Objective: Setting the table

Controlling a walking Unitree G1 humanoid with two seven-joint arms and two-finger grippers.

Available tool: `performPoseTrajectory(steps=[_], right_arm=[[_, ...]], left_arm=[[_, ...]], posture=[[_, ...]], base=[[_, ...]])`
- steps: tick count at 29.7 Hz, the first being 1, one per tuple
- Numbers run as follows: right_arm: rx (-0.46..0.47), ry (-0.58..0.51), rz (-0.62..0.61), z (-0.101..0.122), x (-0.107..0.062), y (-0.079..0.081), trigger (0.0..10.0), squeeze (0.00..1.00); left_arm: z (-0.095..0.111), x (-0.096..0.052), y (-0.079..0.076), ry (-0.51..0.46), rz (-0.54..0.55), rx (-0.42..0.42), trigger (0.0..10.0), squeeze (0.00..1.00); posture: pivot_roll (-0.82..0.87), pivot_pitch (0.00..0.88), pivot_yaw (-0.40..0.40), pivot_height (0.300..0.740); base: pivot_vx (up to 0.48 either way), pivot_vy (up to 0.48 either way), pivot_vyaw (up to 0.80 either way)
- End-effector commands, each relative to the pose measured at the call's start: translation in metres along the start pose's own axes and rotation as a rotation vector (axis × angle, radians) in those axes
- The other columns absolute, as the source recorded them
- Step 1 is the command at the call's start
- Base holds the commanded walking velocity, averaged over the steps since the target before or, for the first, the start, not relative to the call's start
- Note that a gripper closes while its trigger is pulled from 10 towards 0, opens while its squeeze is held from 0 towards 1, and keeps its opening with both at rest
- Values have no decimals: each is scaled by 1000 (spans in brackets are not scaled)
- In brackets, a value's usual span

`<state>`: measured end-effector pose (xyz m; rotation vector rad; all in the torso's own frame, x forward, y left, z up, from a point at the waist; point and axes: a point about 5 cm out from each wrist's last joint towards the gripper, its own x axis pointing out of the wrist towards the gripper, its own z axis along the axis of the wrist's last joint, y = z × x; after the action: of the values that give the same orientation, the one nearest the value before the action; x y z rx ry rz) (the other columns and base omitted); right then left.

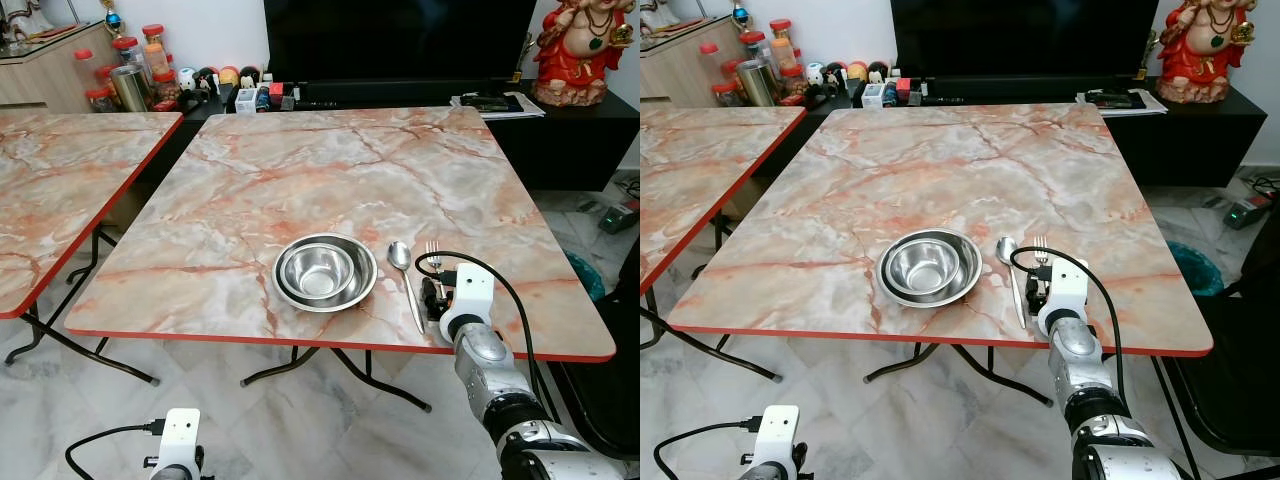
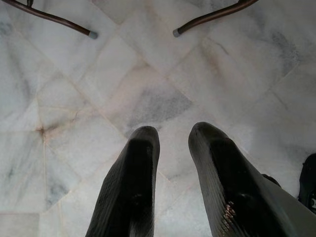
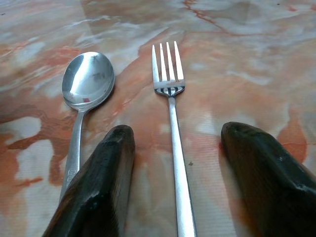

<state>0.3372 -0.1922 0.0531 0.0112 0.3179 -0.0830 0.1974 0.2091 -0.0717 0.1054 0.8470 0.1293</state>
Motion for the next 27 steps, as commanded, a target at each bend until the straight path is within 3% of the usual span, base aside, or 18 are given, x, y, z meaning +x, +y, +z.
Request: performPoseTrajectory(steps=[1,5,6,13,17,21,27], right_arm=[[-16,-34,-1,9,2,2,10000,1000],[-42,-110,-30,23,3,0,10000,1000],[-52,-135,-48,27,3,-2,10000,0],[-56,-209,-100,42,3,-7,10000,0],[-35,-308,-102,57,0,-6,10000,0],[-15,-430,-80,71,-5,-1,10000,0],[-1,-487,-48,75,-9,12,10000,0]], left_arm=[[0,0,4,14,5,3,10000,0],[1,0,4,11,6,2,10000,0],[1,1,4,10,5,2,10000,0],[3,1,3,5,1,1,10000,0],[3,1,3,5,-1,0,10000,0],[3,1,2,1,0,-1,10000,0],[4,1,3,-12,11,-17,10000,0]], posture=[[-12,0,56,740],[-13,0,59,740],[-13,0,58,740],[-13,0,60,740],[-15,0,61,740],[-19,0,60,740],[-20,0,56,740]], base=[[0,0,0],[0,0,0],[0,0,0],[0,0,0],[0,0,0],[0,0,0],[0,0,0]])
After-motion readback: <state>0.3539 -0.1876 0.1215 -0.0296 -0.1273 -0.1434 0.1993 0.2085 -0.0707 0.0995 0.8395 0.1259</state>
